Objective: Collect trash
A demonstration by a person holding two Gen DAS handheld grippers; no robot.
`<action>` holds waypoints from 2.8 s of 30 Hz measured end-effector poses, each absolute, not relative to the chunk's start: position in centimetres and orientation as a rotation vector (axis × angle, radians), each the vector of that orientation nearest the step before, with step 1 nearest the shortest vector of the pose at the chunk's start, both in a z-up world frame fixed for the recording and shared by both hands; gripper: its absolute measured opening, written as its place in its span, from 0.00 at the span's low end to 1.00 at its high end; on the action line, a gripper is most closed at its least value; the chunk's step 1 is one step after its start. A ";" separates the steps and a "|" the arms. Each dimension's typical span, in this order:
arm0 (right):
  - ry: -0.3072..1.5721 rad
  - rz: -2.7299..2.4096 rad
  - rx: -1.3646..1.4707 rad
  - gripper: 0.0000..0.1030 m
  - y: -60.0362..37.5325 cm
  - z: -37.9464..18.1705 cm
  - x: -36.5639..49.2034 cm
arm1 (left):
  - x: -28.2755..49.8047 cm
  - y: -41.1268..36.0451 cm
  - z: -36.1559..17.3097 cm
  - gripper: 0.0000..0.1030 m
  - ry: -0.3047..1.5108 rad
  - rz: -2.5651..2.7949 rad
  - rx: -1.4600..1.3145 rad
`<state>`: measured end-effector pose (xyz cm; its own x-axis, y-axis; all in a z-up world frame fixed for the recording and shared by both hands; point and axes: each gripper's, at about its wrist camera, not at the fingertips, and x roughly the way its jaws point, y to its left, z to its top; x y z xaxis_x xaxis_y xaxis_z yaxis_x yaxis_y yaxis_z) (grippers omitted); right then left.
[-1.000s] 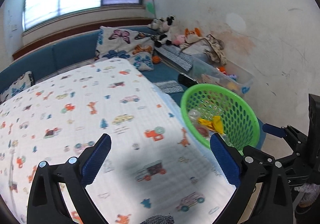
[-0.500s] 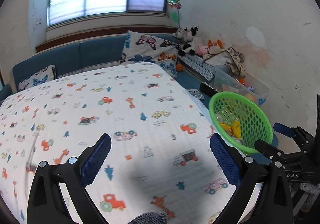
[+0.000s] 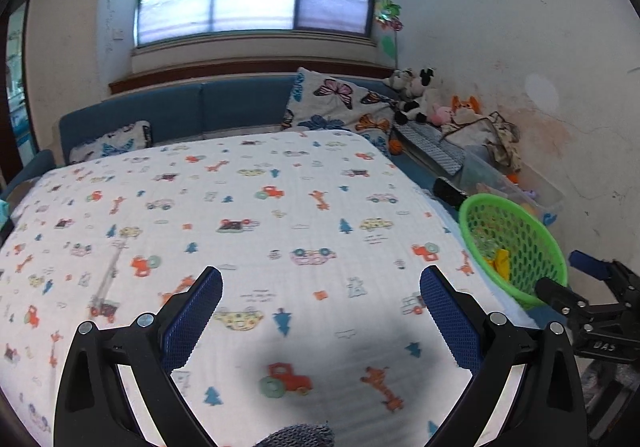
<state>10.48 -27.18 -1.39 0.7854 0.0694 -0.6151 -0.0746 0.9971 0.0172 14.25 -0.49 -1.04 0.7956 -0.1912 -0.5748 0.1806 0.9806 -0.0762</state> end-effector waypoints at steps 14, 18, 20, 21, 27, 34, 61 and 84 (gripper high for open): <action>0.639 0.101 -0.001 0.96 -25.5 -0.5 9.0 | 12.2 0.7 -0.9 0.93 0.575 -0.131 0.019; 0.631 0.106 0.003 0.96 -25.4 -0.2 8.7 | 11.8 0.9 -0.6 0.93 0.555 -0.124 0.026; 0.629 0.109 0.000 0.96 -25.2 -0.1 8.6 | 11.7 1.1 -0.5 0.93 0.554 -0.118 0.019; 0.629 0.110 0.000 0.96 -25.2 -0.1 8.5 | 11.6 1.2 -0.5 0.93 0.553 -0.117 0.017; 0.628 0.119 -0.002 0.96 -24.7 -0.1 8.3 | 11.3 1.5 -0.6 0.93 0.551 -0.111 0.014; 0.615 0.122 -0.005 0.96 -24.5 0.3 8.1 | 10.8 1.7 -0.3 0.93 0.536 -0.099 0.015; 0.605 0.126 0.007 0.96 -24.6 0.9 7.9 | 10.2 1.0 0.4 0.93 0.511 -0.102 0.016; 0.605 0.130 0.007 0.96 -24.3 1.1 7.8 | 10.3 1.0 0.3 0.93 0.515 -0.104 0.017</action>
<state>7.81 -24.33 1.11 0.8144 0.1240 -0.5669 -0.1197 0.9918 0.0450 10.32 0.96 0.26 0.8651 -0.0949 -0.4926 0.1034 0.9946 -0.0100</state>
